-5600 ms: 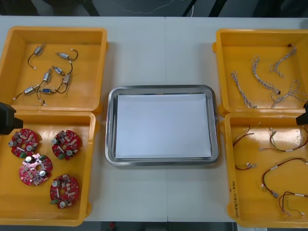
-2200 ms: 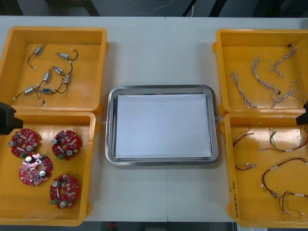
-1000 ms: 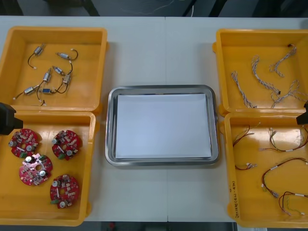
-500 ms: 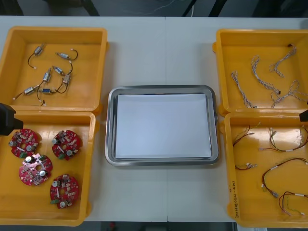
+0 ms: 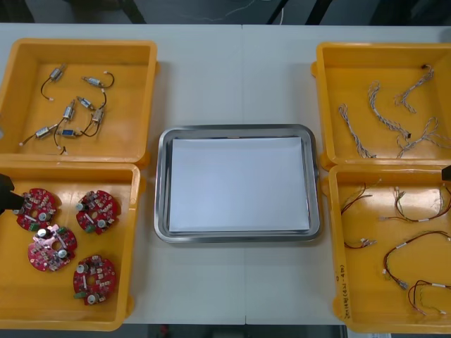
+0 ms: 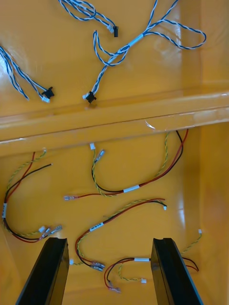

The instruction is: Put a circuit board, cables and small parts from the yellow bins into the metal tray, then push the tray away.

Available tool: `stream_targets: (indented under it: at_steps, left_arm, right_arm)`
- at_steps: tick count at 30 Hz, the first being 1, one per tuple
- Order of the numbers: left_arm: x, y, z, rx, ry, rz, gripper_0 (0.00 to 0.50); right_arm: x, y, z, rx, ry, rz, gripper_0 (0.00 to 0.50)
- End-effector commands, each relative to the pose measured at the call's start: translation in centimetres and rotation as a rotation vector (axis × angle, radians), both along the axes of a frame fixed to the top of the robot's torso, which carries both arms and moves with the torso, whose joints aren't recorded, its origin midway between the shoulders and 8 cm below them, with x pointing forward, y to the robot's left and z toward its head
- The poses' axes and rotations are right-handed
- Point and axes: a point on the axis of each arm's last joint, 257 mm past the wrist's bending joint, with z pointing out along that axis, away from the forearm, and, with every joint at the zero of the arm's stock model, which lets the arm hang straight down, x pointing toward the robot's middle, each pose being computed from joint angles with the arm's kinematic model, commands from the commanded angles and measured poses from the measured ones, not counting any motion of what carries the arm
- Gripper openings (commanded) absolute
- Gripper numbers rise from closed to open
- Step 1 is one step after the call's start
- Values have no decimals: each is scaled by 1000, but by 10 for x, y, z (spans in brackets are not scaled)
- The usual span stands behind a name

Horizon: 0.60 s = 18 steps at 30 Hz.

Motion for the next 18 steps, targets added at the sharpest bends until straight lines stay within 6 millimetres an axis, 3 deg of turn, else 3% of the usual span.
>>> stream_targets:
  at_steps: [1,18]
  left_arm:
    - [-16,13,-9,94,75,-66,500]
    - [0,-6,-23,129,13,-272,500]
  right_arm:
    - [-15,-7,-2,1,-16,-67,500]
    - [-42,5,-50,163,30,-193,500]
